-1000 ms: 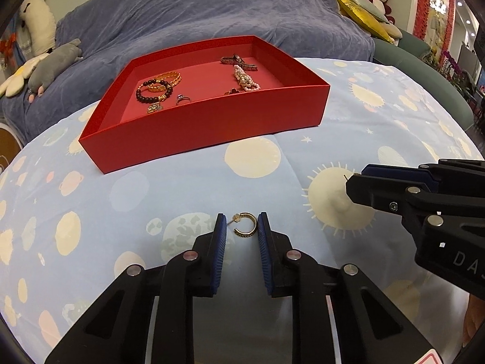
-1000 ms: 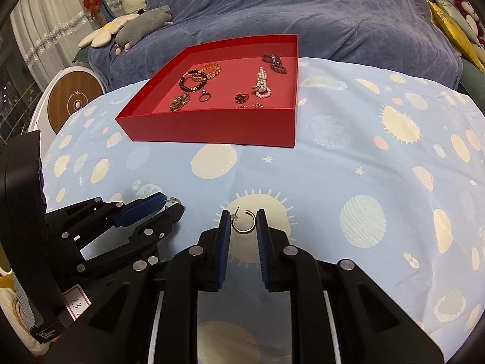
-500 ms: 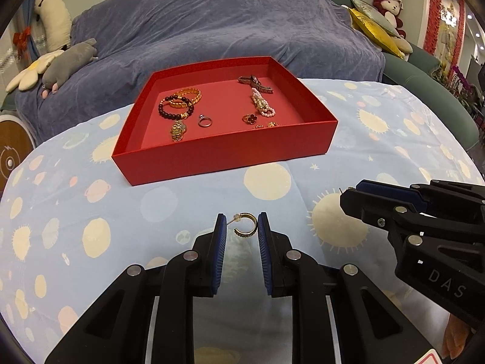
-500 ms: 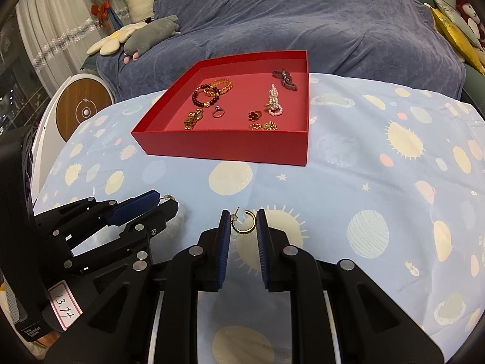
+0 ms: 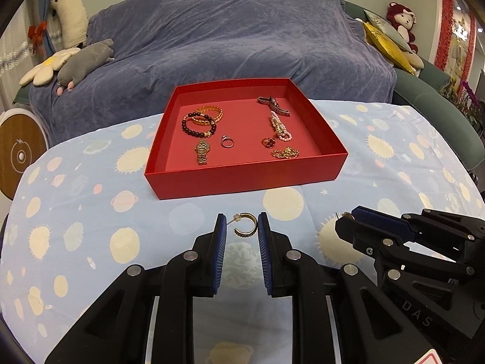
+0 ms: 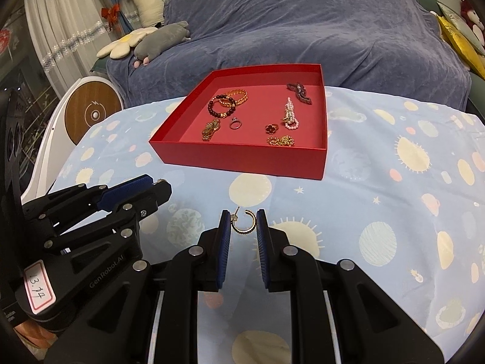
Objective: Organize jewelry
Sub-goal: 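Carry both hoop earrings over the red box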
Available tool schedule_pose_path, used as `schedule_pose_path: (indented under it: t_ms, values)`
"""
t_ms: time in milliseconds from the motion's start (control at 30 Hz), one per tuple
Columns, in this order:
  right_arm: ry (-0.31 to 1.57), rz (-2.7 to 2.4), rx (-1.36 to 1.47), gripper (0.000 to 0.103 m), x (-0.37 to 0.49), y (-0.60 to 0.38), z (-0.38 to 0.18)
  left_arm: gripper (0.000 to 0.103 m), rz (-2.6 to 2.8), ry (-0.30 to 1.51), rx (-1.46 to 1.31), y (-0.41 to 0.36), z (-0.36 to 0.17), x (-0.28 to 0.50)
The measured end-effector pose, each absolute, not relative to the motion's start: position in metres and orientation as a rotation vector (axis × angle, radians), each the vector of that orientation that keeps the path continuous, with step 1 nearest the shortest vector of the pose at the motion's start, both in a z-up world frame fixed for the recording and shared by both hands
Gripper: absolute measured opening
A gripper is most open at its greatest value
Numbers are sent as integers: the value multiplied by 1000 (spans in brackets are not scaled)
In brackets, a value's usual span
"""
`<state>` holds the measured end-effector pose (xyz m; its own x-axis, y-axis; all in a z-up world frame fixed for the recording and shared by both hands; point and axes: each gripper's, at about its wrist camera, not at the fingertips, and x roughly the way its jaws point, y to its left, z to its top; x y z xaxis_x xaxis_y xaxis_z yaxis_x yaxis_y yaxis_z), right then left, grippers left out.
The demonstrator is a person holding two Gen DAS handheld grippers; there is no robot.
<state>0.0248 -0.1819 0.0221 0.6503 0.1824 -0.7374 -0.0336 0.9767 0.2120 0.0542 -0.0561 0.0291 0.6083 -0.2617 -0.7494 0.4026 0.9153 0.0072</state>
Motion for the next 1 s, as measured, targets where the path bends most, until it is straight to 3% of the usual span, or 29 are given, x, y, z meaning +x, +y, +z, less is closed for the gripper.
schedule_pose_path:
  t_ms: [633, 1000]
  values:
    - [825, 147, 191, 17, 28, -178, 35, 18, -320, 811, 172, -44, 42, 68]
    - [754, 150, 150, 16, 48, -181, 74, 18, -300, 755, 203, -49, 67, 84]
